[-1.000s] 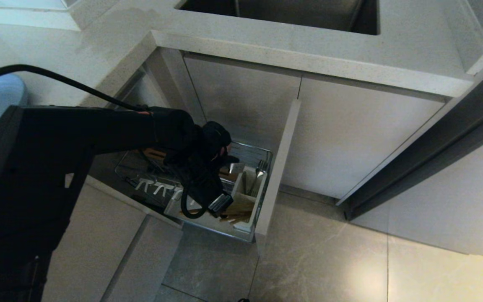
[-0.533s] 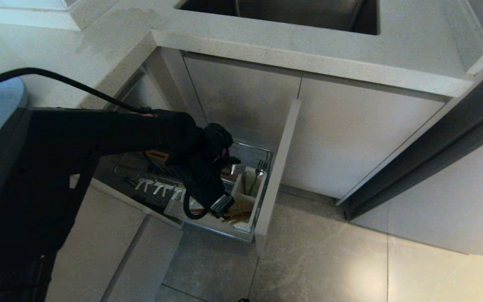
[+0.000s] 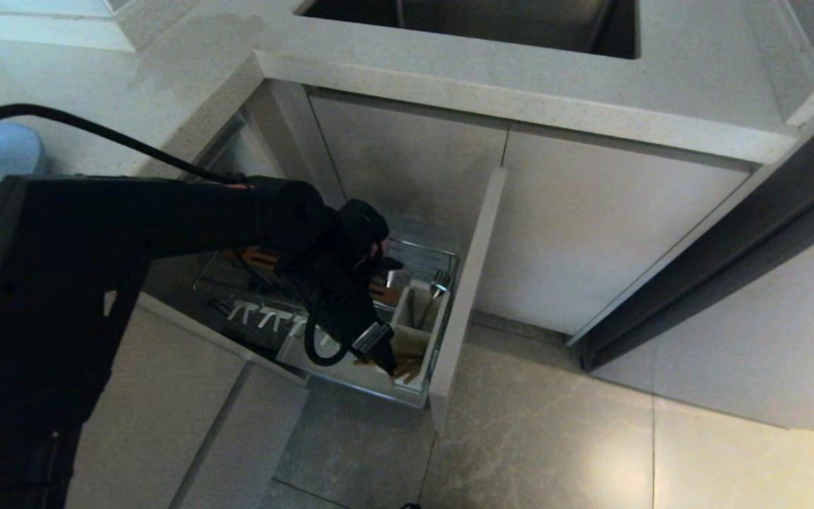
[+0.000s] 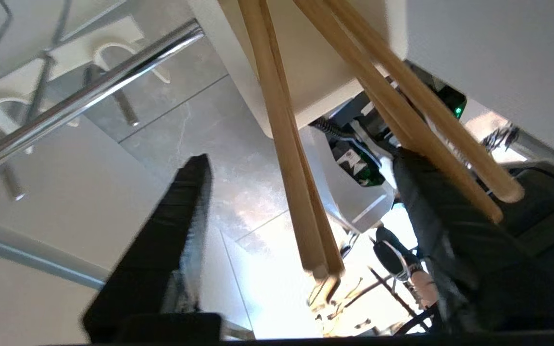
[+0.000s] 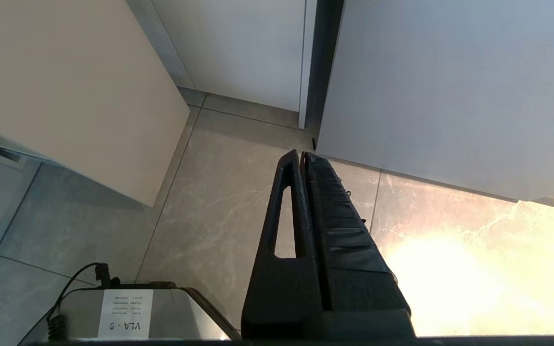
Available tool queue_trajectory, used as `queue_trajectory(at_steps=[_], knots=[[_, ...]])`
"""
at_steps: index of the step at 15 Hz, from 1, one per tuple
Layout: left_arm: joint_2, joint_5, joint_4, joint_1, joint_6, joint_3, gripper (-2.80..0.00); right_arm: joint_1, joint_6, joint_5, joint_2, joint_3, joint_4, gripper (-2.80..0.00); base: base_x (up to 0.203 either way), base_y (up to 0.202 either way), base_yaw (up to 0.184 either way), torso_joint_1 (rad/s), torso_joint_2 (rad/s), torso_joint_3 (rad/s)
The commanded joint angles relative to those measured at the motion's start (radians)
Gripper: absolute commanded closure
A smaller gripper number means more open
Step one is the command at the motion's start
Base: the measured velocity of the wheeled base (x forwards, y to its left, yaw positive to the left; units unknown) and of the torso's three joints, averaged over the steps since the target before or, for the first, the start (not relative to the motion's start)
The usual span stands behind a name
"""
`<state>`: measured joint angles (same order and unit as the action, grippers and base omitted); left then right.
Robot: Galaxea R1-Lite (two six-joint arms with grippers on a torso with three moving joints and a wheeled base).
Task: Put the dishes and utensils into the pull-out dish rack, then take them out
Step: Pick up the chopsticks and place it in the cupboard, then pick up the spoon and place it in the cupboard
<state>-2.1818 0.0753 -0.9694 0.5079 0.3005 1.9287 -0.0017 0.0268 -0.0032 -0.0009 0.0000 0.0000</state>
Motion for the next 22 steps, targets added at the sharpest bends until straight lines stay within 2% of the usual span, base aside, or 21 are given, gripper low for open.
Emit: queue_trajectory(at_steps=[1,3,5,6,8,11,15,19,22], knots=[[0.045,0.0,-0.006,0.0,-0.011,-0.001,-2.8,0.0,0.001,0.001,-0.001,0.0,0.0,0.0,0.0,0.0,0.0,0.0,0.0,0.0],[0.084,-0.011,-0.007,0.0,-0.03,-0.001,-2.8,0.0,0.001,0.0,-0.001,0.0,0.0,0.0,0.0,0.0,0.0,0.0,0.0,0.0],[0.132,-0.08,-0.013,0.0,-0.034,-0.003,-2.8,0.0,-0.001,0.0,-0.001,0.0,0.0,0.0,0.0,0.0,0.0,0.0,0.0,0.0],[0.155,-0.114,-0.013,0.0,-0.035,-0.003,0.0,0.0,0.001,0.0,-0.001,0.0,0.0,0.0,0.0,0.0,0.0,0.0,0.0,0.0],[0.208,-0.16,-0.012,0.0,-0.035,-0.004,0.0,0.0,0.001,0.0,-0.001,0.0,0.0,0.0,0.0,0.0,0.0,0.0,0.0,0.0],[0.286,-0.211,-0.015,0.004,-0.081,-0.005,0.0,0.0,0.0,0.0,-0.001,0.0,0.0,0.0,0.0,0.0,0.0,0.0,0.0,0.0],[0.428,-0.217,-0.023,0.026,-0.144,-0.005,0.0,0.0,0.001,0.0,-0.001,0.0,0.0,0.0,0.0,0.0,0.0,0.0,0.0,0.0],[0.614,-0.216,-0.04,0.057,-0.182,-0.006,0.0,0.0,-0.001,0.0,-0.001,0.0,0.0,0.0,0.0,0.0,0.0,0.0,0.0,0.0],[0.756,-0.222,-0.035,0.021,-0.212,-0.006,0.0,0.0,0.0,0.0,-0.001,0.0,0.0,0.0,0.0,0.0,0.0,0.0,0.0,0.0]])
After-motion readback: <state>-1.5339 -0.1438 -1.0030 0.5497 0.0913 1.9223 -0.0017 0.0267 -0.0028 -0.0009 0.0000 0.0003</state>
